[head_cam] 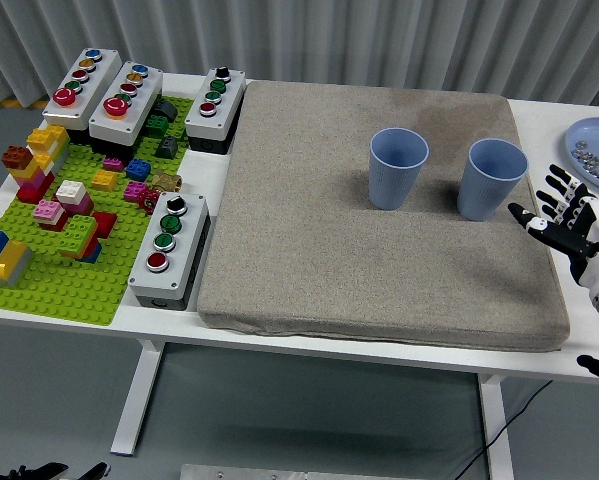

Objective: Pick cup pour cup place

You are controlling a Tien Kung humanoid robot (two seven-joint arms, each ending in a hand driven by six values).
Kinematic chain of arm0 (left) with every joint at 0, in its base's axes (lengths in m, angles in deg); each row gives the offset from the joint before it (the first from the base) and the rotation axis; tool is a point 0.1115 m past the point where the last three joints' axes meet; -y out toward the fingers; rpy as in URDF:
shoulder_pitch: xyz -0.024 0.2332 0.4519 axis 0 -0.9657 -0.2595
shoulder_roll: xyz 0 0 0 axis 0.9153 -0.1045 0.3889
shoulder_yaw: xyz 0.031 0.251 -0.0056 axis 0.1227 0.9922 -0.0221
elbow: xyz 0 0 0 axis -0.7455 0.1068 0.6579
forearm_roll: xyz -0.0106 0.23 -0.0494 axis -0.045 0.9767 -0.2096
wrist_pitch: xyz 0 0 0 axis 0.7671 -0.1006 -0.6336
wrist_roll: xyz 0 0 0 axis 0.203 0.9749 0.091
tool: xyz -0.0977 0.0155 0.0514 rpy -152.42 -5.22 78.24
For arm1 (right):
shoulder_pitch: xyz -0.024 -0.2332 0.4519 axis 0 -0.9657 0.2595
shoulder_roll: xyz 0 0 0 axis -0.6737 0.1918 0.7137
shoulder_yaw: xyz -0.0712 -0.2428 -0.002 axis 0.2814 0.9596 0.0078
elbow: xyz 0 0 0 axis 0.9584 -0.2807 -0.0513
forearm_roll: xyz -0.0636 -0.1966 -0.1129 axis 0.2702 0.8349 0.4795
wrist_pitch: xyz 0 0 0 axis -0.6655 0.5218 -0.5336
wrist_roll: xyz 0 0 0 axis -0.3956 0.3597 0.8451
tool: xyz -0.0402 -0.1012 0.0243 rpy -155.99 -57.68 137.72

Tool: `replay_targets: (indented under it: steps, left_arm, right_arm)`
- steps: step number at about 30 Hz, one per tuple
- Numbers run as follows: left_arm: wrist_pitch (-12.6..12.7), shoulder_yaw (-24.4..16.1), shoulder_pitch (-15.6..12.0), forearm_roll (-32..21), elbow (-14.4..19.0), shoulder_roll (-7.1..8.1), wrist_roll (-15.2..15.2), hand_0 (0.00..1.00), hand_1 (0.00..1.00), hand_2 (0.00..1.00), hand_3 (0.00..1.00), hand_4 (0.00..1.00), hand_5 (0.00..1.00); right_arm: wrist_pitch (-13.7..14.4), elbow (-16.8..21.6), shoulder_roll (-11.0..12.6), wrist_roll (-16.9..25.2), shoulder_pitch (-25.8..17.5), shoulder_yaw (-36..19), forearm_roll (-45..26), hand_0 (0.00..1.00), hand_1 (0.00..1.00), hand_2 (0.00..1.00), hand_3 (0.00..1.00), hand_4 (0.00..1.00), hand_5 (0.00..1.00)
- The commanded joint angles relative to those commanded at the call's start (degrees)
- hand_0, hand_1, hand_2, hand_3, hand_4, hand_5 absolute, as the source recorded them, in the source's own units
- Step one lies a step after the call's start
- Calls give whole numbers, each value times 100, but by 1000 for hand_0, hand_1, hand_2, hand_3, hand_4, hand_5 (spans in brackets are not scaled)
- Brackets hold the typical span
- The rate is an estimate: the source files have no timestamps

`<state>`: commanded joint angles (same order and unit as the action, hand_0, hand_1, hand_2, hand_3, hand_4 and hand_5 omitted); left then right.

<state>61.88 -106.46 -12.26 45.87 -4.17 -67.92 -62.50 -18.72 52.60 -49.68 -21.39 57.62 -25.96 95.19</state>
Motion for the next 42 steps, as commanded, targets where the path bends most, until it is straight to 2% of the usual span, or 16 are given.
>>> replay_targets:
  steps: [13, 28, 42]
  left_arm:
    - [-10, 57, 0, -23, 0, -4, -5, 767, 764, 817, 688, 502, 998]
    - [-34, 159, -32, -38, 0, -10, 15, 768, 764, 815, 687, 502, 998]
    - [-34, 244, 10, -136, 0, -7, 1, 768, 764, 815, 687, 502, 998]
  right_arm:
    - [-42, -153, -64, -7, 19, 66, -69, 949, 881, 975, 936, 864, 144]
    - [-19, -534, -201, 86, 187, 48, -166, 945, 881, 972, 932, 862, 156]
    - [-35, -800, -313, 82, 510, 86, -190, 942, 878, 967, 928, 858, 167]
